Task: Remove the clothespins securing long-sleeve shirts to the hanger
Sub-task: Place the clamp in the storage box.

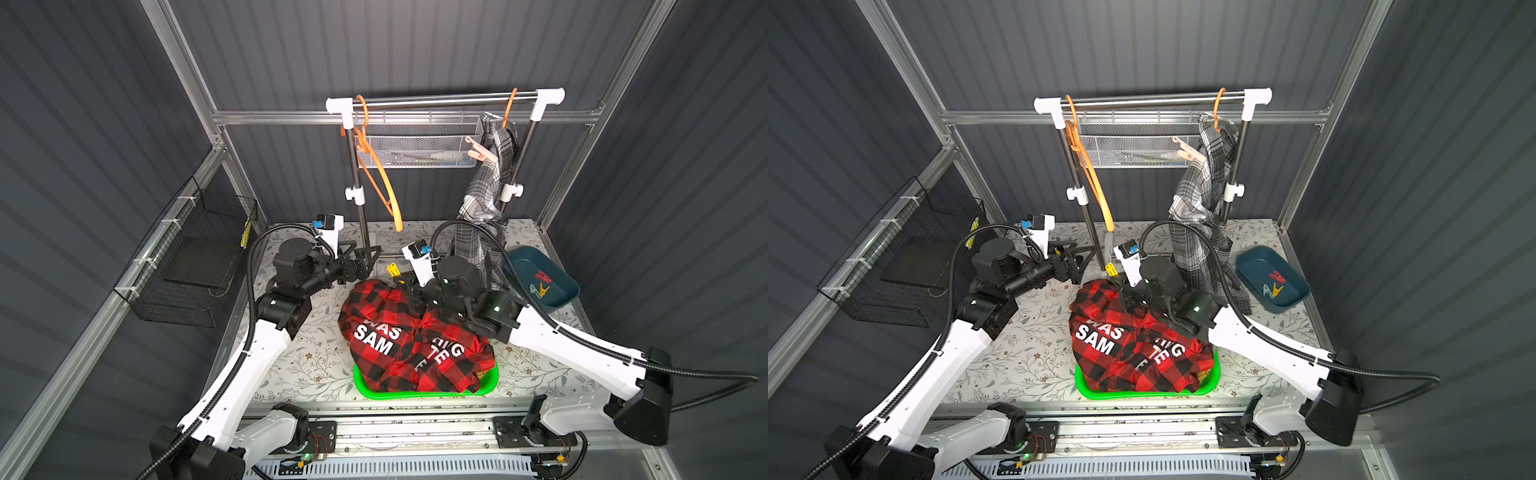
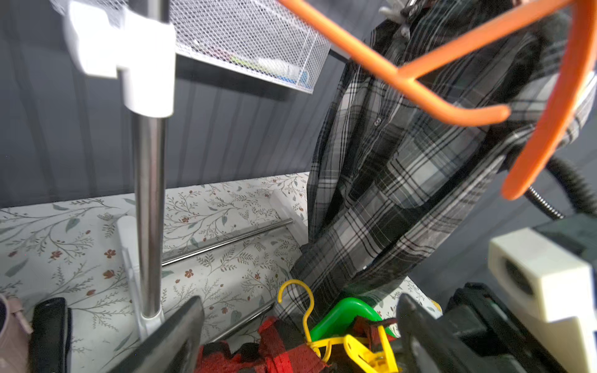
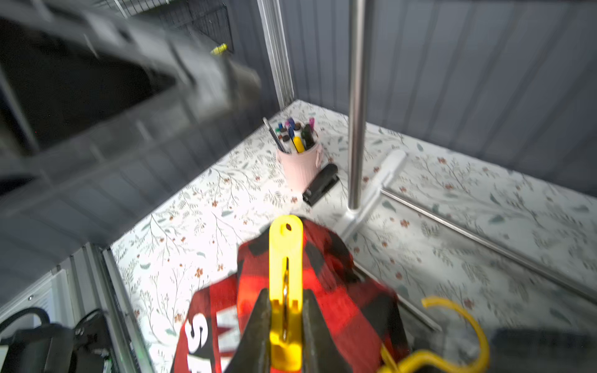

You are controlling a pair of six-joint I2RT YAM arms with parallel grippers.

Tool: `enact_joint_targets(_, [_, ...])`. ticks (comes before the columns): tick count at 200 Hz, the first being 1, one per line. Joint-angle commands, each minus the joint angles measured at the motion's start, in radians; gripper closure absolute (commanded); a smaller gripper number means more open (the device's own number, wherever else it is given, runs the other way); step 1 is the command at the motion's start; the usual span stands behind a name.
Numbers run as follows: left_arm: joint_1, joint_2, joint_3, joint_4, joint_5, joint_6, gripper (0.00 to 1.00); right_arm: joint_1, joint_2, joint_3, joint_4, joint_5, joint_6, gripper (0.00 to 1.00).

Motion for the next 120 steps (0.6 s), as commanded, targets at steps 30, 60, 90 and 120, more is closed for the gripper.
enact_joint_targets(30, [-0.003, -0.035, 0.037, -0.012, -0.110, 0.057, 0.06, 0.004, -0.211, -0.220, -0.101, 0.067, 0.135, 1.00])
enact_joint_targets(60, [-0.003, -0.032, 0.032, 0.005, -0.093, 0.058, 0.06, 0.004, -0.362, -0.346, -0.193, 0.133, 0.226, 1.00])
enact_joint_targets(90, [-0.004, -0.032, 0.027, -0.005, -0.097, 0.077, 0.07, -0.033, -0.501, -0.428, -0.305, 0.188, 0.325, 1.00])
enact_joint_targets(120, [-0.003, -0.040, 0.027, -0.032, -0.108, 0.100, 0.07, -0.285, -0.562, -0.466, -0.415, -0.006, 0.399, 1.00])
